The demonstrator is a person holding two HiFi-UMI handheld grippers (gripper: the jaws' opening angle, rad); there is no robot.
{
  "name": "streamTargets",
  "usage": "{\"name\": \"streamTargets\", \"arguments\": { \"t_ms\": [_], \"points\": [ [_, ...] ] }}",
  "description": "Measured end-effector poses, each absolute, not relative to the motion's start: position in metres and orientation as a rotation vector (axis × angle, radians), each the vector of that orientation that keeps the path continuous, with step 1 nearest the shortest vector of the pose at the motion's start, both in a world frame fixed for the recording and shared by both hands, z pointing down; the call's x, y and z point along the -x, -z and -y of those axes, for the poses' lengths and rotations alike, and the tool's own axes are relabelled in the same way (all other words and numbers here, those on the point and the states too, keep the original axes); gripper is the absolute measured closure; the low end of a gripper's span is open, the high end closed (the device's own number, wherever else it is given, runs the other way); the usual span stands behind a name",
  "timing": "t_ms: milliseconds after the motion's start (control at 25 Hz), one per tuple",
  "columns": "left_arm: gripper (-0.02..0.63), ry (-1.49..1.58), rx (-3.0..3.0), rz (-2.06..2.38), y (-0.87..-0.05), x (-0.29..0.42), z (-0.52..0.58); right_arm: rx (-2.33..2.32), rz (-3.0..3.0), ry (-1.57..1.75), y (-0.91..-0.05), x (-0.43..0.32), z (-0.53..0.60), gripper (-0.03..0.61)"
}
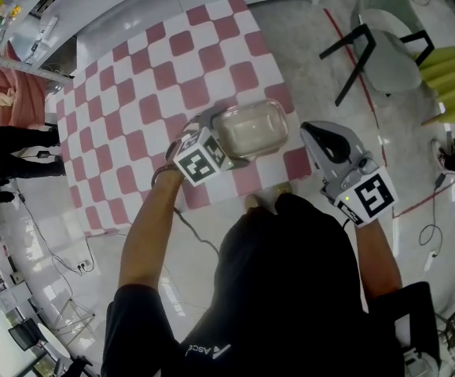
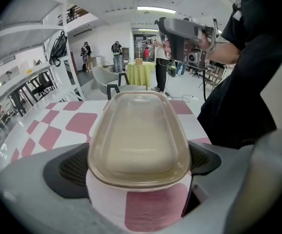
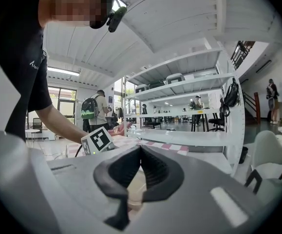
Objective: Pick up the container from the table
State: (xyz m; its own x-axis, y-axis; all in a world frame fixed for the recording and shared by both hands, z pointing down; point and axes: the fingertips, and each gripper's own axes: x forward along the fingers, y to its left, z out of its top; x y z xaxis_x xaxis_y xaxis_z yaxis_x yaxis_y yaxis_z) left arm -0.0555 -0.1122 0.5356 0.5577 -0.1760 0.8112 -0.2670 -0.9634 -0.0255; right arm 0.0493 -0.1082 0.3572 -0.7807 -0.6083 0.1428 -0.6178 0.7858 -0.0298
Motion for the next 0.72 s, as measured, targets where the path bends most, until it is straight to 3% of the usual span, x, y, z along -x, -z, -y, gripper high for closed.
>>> {"name": "streamTargets", "arguments": {
  "t_ms": [640, 720],
  "points": [
    [0.014, -1.320, -2.755, 0.447, -0.515, 0.049, 0.110, -0.982, 2.748, -0.332, -0.399, -0.067, 0.125, 0.575],
    [0.014, -1.322, -2.765, 0.463, -0.507, 0.049, 0.109, -0.946, 2.752, -0.402, -0.401, -0.066, 0.128, 0.484]
  ]
}}
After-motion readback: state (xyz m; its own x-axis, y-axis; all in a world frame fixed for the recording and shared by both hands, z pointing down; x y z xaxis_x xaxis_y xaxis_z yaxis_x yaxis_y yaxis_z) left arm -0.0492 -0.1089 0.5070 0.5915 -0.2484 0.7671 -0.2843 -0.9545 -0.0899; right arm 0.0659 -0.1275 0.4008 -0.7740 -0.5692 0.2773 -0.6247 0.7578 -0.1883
